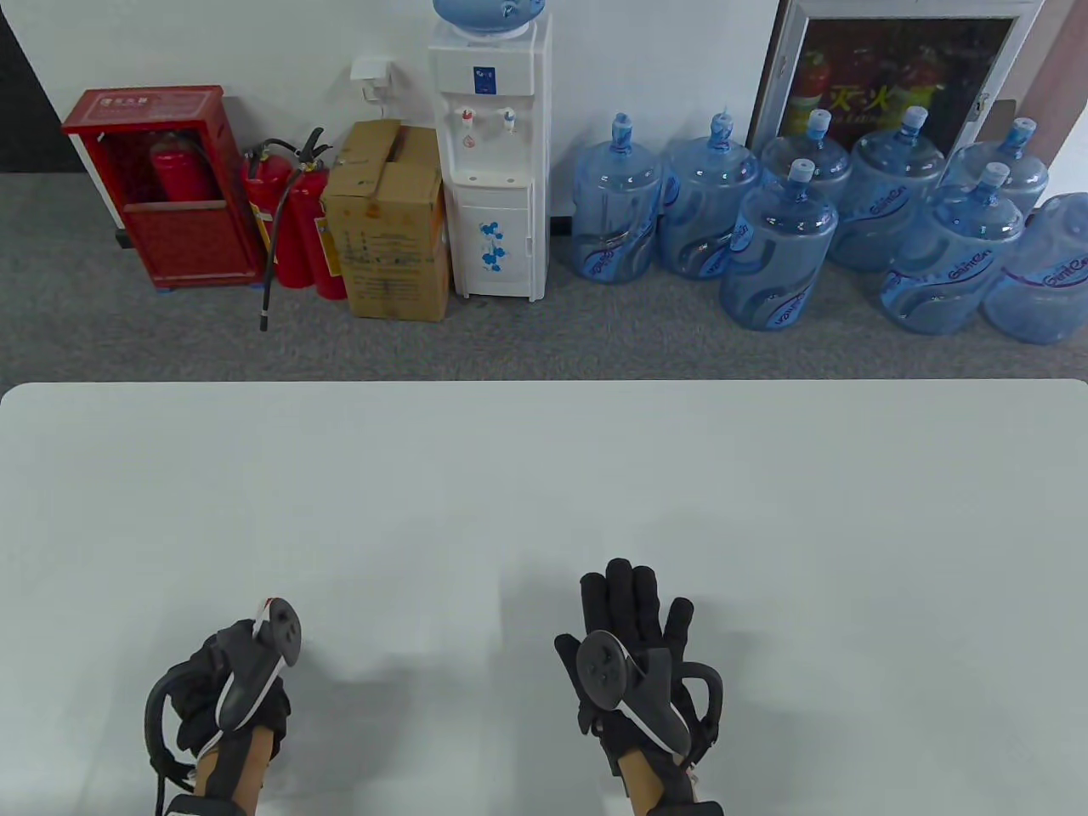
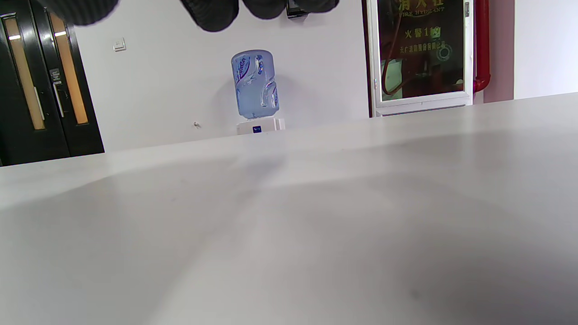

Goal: Insert the marker cap back onto the marker

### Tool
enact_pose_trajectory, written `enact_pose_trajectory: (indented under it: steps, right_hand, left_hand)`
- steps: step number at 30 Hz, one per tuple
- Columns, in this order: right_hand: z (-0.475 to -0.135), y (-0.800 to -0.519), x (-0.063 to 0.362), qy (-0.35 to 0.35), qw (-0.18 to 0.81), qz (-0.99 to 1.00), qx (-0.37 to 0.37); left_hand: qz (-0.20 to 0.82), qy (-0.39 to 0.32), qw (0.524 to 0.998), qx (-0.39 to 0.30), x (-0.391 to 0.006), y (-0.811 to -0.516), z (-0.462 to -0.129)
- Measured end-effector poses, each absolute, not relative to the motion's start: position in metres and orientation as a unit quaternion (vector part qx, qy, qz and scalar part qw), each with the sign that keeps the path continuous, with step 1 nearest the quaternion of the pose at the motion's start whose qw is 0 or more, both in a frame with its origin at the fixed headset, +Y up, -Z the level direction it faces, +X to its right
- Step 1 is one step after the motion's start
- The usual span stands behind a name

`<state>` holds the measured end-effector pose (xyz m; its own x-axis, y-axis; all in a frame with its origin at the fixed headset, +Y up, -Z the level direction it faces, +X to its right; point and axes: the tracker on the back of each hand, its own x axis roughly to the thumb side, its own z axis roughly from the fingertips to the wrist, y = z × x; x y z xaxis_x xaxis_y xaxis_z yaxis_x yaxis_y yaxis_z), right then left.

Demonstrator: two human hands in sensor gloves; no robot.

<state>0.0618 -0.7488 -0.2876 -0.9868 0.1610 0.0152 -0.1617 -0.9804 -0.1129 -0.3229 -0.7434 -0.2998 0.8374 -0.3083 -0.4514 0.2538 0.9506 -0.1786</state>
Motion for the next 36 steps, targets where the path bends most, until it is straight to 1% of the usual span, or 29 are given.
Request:
enact_pose_trajectory:
  steps: [6, 36]
  right_hand:
    - [-0.2874, -0.7491, 0.0614, -0.051, 0.083, 0.995, 0.002]
    - [-0.2876, -0.7487, 0.0604, -0.057, 0.084, 0.995, 0.0]
  left_hand:
    - [-0.14, 0.244, 0.958, -0.06, -0.3251, -0.7491, -0.3033]
    - [-0.139, 0.244, 0.958, -0.052, -0.3272, -0.7519, -0.3017]
